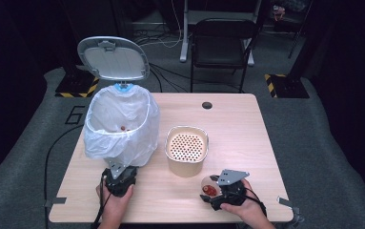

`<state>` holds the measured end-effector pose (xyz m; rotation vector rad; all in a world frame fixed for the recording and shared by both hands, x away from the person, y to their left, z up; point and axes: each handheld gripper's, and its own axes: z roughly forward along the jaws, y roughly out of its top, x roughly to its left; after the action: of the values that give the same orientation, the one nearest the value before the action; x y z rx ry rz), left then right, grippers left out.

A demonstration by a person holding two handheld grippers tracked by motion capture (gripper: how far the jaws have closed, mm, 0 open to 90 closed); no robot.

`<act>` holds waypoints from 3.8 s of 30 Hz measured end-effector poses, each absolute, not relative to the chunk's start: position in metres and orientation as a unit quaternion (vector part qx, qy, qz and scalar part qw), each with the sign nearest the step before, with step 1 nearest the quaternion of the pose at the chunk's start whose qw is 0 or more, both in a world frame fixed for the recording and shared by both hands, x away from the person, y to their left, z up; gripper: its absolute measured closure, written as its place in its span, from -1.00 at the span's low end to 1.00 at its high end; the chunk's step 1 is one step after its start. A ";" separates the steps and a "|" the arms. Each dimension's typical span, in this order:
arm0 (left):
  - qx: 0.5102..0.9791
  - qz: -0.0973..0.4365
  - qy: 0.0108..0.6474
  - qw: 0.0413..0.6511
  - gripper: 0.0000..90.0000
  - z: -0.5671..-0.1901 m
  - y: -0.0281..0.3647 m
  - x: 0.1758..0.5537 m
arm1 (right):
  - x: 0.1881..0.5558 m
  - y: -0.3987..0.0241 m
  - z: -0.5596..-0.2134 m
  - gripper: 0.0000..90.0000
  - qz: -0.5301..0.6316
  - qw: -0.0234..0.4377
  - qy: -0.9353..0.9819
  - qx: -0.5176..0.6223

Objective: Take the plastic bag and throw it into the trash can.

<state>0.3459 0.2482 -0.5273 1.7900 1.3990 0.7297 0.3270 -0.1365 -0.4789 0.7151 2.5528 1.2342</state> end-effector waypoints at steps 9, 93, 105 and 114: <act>0.697 0.284 0.545 0.369 0.18 -0.527 0.248 0.346 | 0.348 -0.160 -0.478 -0.51 0.413 0.139 0.851 0.292; 0.696 0.282 0.546 0.371 0.18 -0.527 0.248 0.346 | 0.416 -0.119 -0.422 0.01 0.405 0.114 0.827 0.373; 0.699 0.280 0.545 0.369 0.18 -0.527 0.249 0.346 | 0.382 -0.129 -0.420 0.03 0.413 0.107 0.832 0.356; 0.697 0.282 0.544 0.371 0.17 -0.527 0.249 0.346 | 0.363 -0.137 -0.420 -0.10 0.431 0.101 0.822 0.359</act>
<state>0.3459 0.2486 -0.5274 1.7886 1.3955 0.7244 0.3633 -0.1374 -0.4195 1.0616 2.4268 1.2722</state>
